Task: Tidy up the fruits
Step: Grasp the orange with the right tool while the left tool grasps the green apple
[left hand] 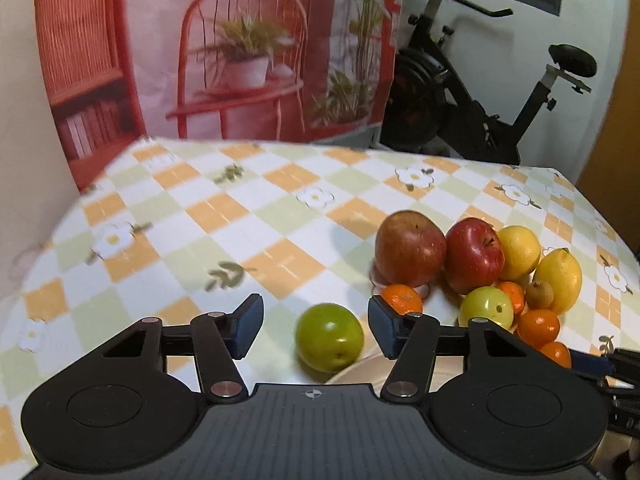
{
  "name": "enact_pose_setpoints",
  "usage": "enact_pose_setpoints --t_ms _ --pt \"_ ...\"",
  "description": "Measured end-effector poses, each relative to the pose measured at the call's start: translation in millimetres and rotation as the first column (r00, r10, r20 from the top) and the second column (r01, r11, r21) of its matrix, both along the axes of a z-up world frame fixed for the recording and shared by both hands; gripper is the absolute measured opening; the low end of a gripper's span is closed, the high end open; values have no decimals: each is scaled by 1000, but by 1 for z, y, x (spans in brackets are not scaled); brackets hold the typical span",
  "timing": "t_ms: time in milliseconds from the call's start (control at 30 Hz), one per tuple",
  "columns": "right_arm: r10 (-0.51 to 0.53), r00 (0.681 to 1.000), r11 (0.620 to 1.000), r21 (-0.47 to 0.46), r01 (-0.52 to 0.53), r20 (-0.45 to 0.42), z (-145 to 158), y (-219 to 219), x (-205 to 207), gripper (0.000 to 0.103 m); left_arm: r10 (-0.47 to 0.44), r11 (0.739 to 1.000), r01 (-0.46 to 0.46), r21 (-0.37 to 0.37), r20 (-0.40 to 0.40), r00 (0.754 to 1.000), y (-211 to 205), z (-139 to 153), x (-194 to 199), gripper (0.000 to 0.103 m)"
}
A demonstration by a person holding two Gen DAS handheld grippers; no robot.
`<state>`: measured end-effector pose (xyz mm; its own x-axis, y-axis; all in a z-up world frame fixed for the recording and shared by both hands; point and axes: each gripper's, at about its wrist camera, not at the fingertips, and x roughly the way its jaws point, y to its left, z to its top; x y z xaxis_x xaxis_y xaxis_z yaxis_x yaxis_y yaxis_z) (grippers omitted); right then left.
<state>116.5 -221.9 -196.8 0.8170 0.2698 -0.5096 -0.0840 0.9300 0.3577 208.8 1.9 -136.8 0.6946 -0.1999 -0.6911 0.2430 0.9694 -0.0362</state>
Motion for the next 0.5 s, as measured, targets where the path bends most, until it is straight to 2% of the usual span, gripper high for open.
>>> enact_pose_setpoints --t_ms 133,367,500 --pt "1 1000 1000 -2 -1 2 0 1 -1 31 15 999 -17 -43 -46 999 -1 -15 11 61" --pt "2 1000 1000 -1 -2 2 -1 1 0 31 23 999 -26 -33 -107 994 -2 -33 22 60" --pt "5 1000 1000 -4 -5 -1 0 1 0 31 24 997 -32 -64 -124 992 0 -38 24 49"
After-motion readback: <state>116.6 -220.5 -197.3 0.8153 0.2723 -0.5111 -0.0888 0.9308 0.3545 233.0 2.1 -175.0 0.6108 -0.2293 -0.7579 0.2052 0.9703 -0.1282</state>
